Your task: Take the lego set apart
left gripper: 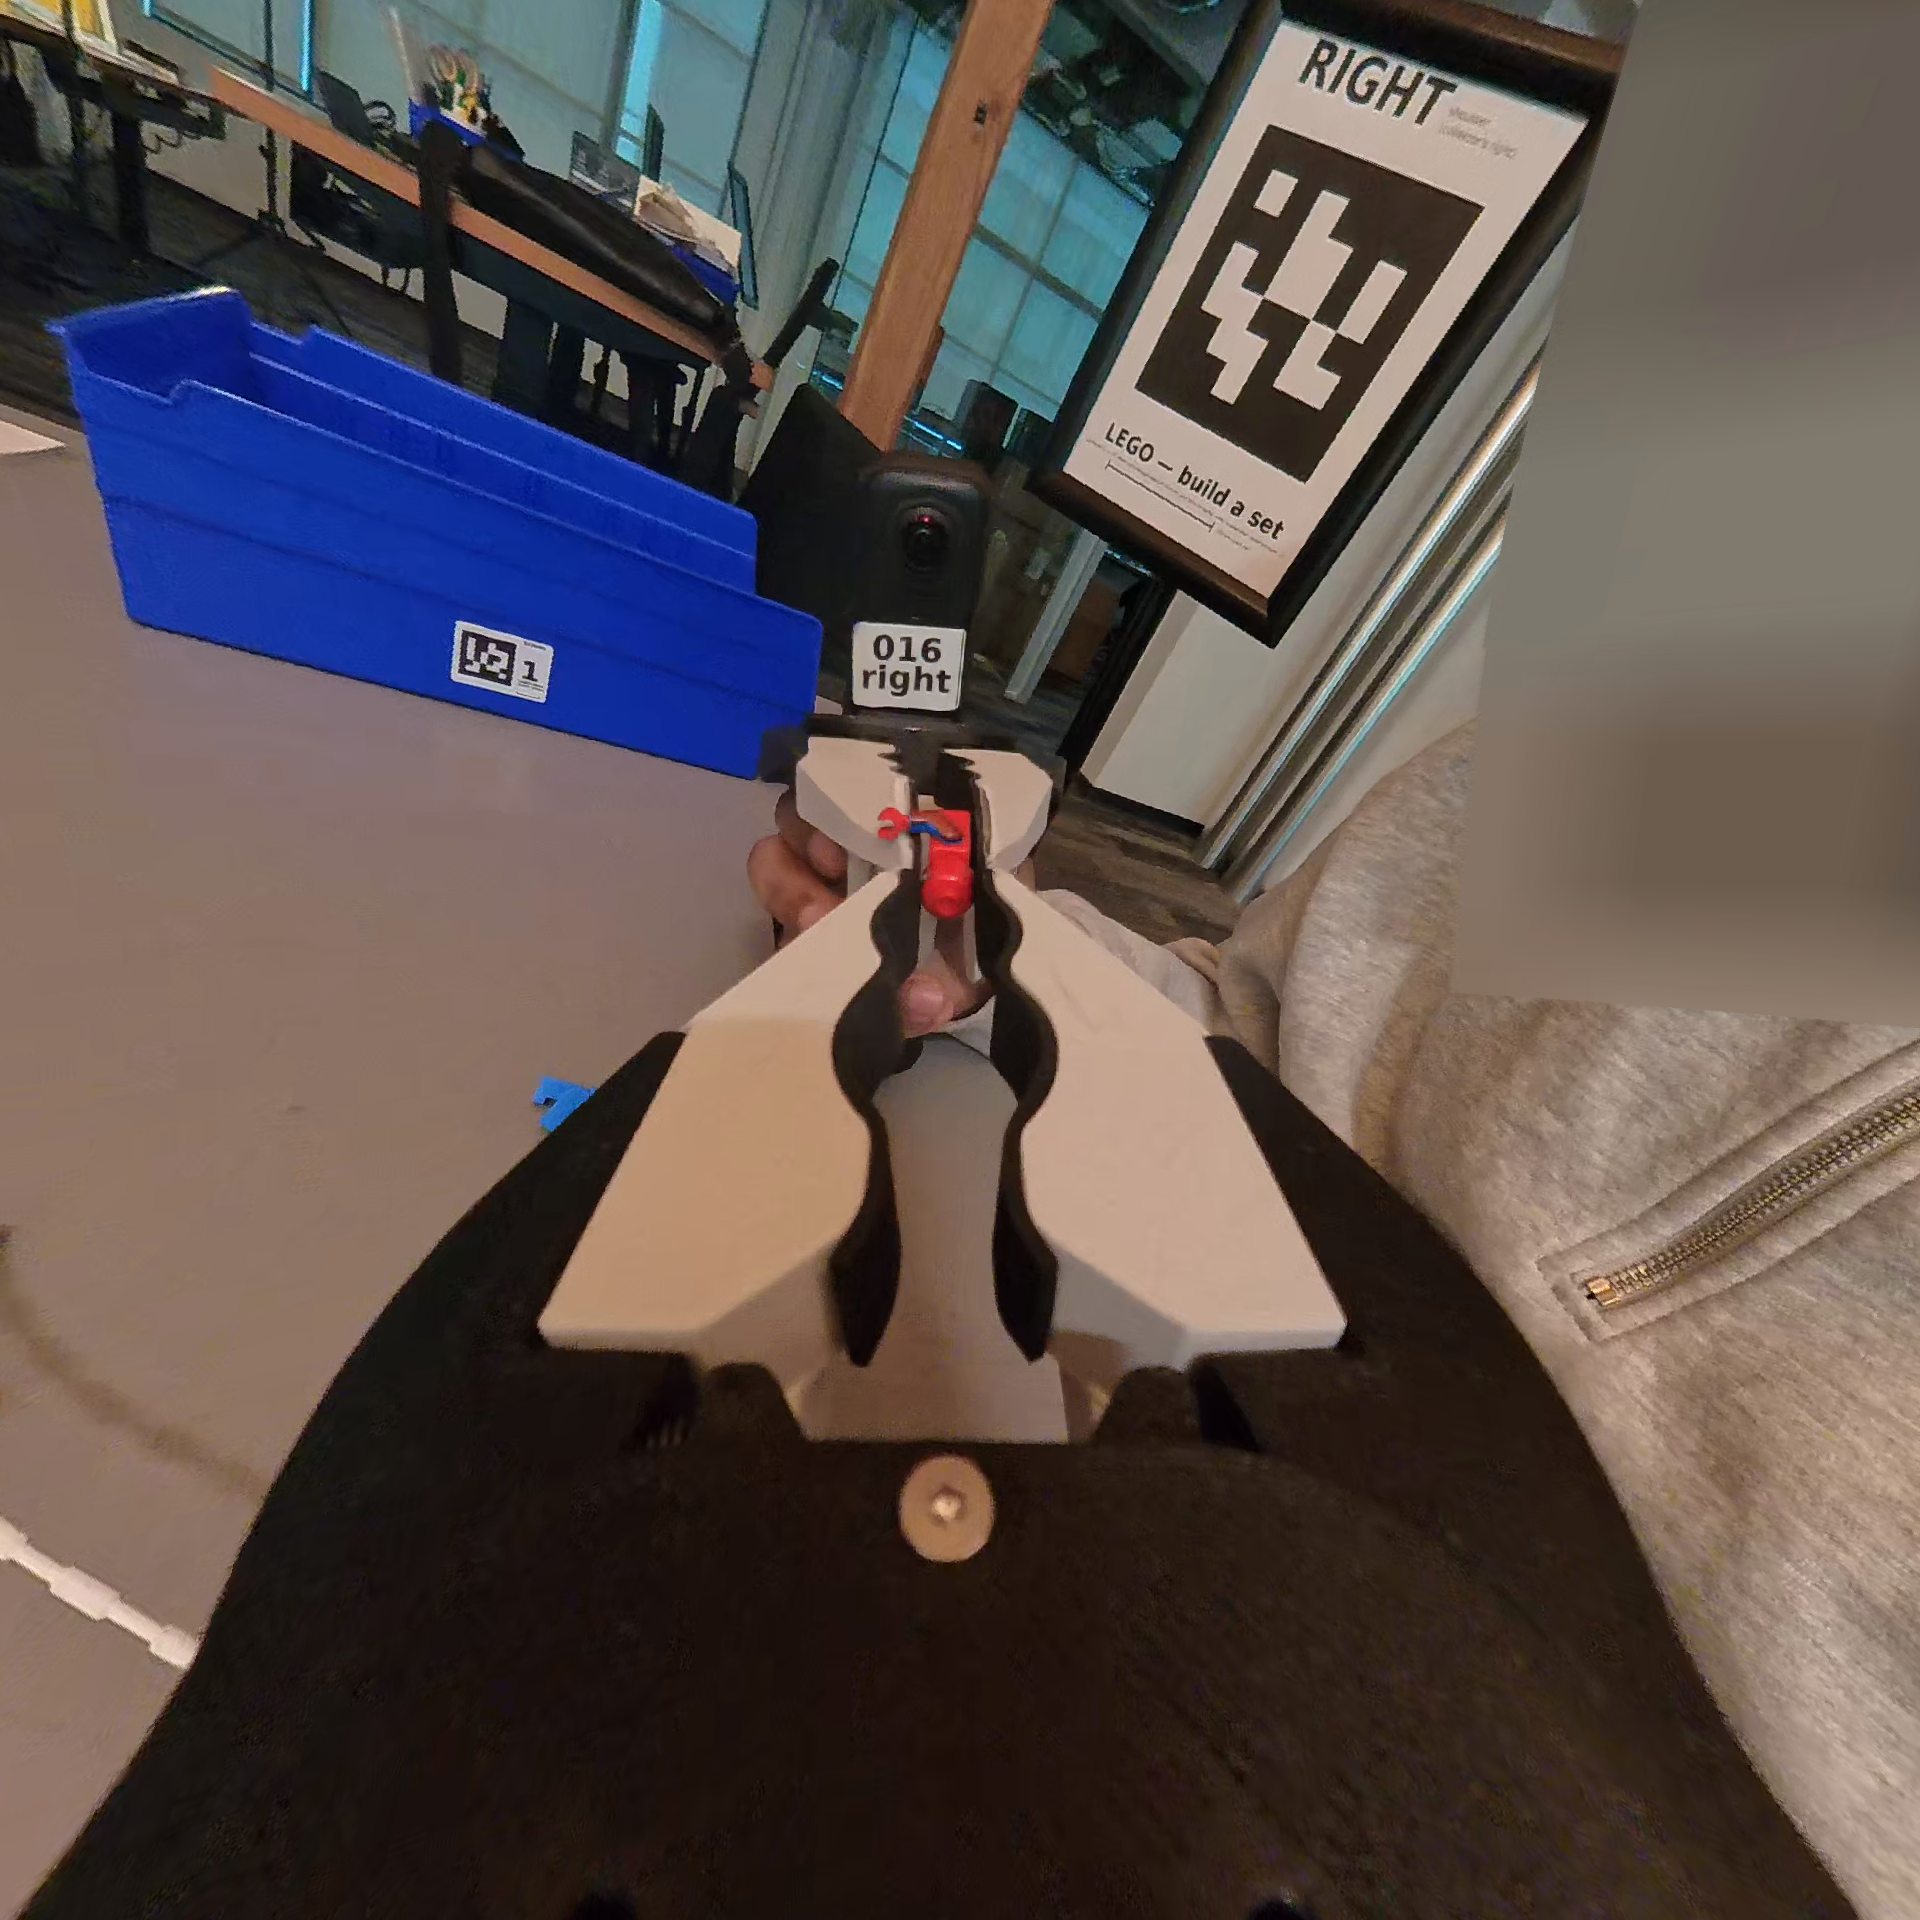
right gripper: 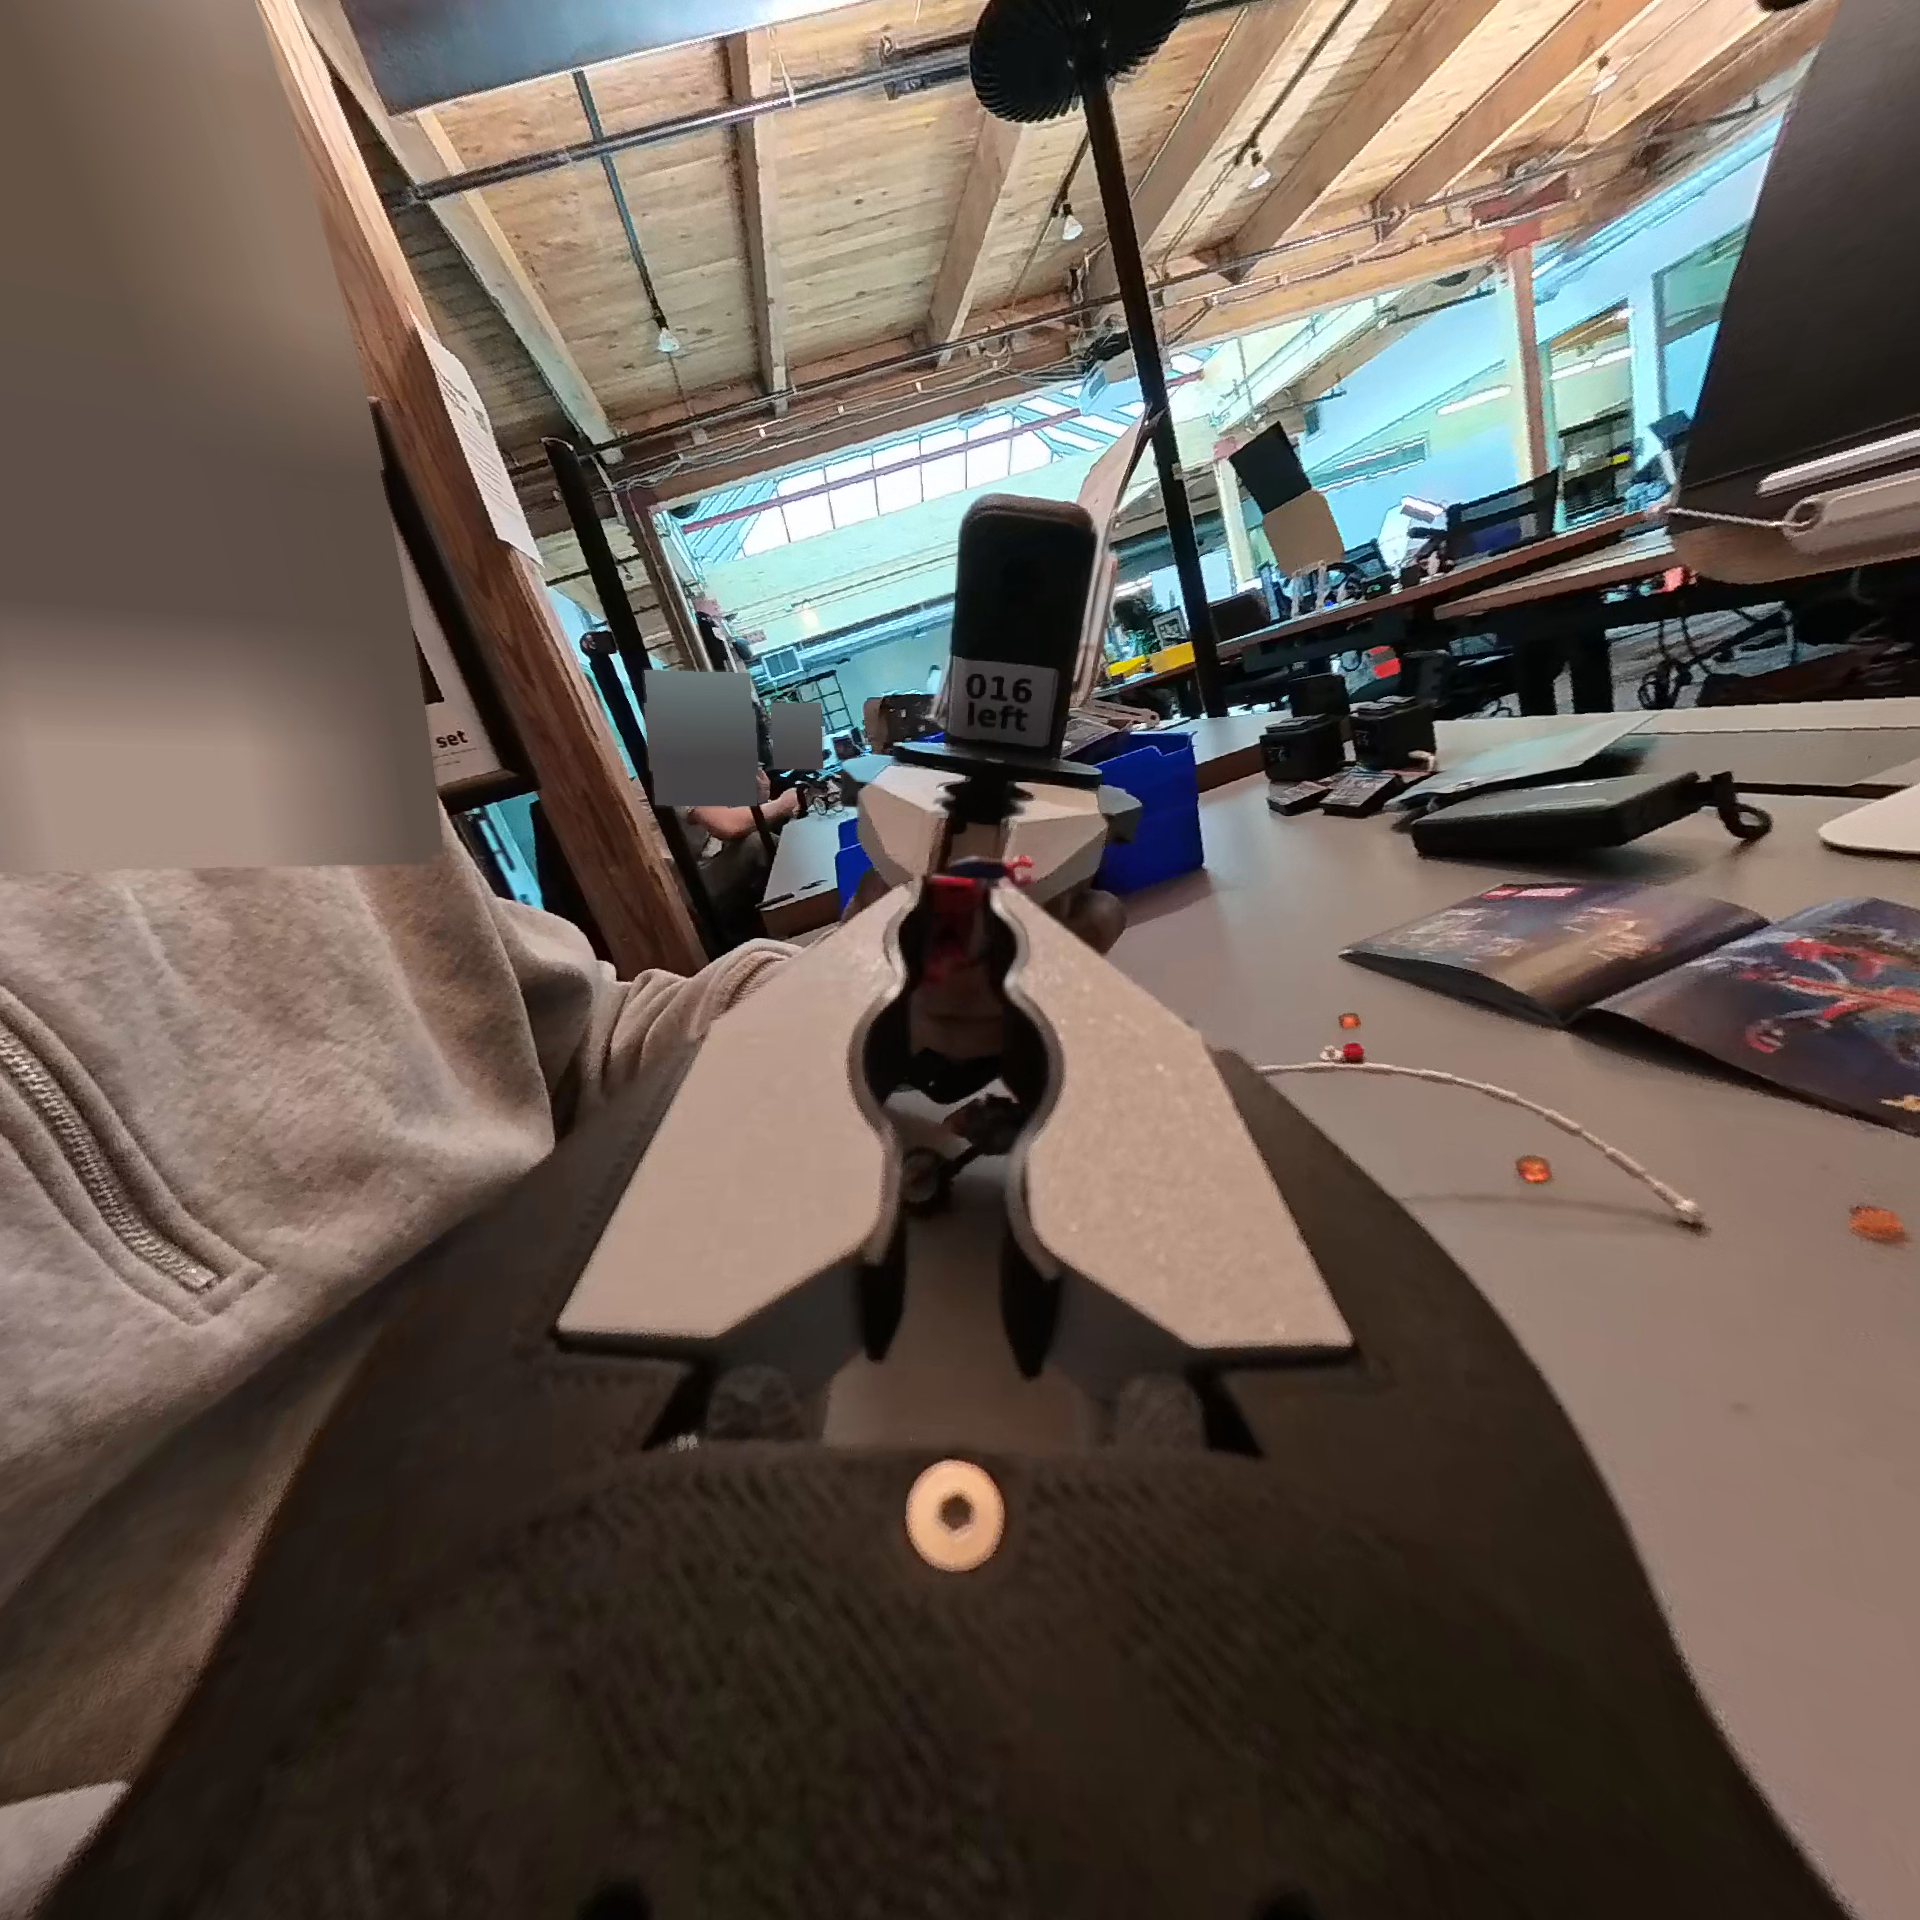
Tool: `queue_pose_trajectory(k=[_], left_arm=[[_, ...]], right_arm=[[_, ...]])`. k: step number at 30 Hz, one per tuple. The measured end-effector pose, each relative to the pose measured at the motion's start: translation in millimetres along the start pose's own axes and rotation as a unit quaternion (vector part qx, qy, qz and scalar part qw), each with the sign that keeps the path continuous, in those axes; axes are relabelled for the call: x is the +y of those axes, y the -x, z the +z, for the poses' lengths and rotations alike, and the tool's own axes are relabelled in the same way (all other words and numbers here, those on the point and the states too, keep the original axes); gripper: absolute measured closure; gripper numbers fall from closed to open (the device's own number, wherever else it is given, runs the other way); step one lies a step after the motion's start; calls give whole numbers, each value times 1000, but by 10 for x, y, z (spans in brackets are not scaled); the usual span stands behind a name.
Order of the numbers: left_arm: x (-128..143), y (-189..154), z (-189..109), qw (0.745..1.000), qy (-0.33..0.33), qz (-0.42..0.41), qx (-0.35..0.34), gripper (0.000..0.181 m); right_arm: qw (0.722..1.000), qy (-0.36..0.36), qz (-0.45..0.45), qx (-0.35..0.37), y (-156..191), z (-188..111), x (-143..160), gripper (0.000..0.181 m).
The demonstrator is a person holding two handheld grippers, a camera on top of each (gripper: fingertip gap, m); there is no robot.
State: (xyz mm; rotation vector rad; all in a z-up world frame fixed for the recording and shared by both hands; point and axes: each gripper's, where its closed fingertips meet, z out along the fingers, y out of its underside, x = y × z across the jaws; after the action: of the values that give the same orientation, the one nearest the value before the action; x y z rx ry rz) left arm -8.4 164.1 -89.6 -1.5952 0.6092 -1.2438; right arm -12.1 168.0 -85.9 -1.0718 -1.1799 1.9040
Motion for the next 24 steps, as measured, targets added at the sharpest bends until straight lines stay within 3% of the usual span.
queue_pose_trajectory(k=[18,24], left_arm=[[45,30,25,1000,12,0,-12,172],[46,55,36,994,24,78,-67,173]], right_arm=[[999,21,26,3,-33,-2,53,176],[999,18,39,6,-58,-7,51,176]])
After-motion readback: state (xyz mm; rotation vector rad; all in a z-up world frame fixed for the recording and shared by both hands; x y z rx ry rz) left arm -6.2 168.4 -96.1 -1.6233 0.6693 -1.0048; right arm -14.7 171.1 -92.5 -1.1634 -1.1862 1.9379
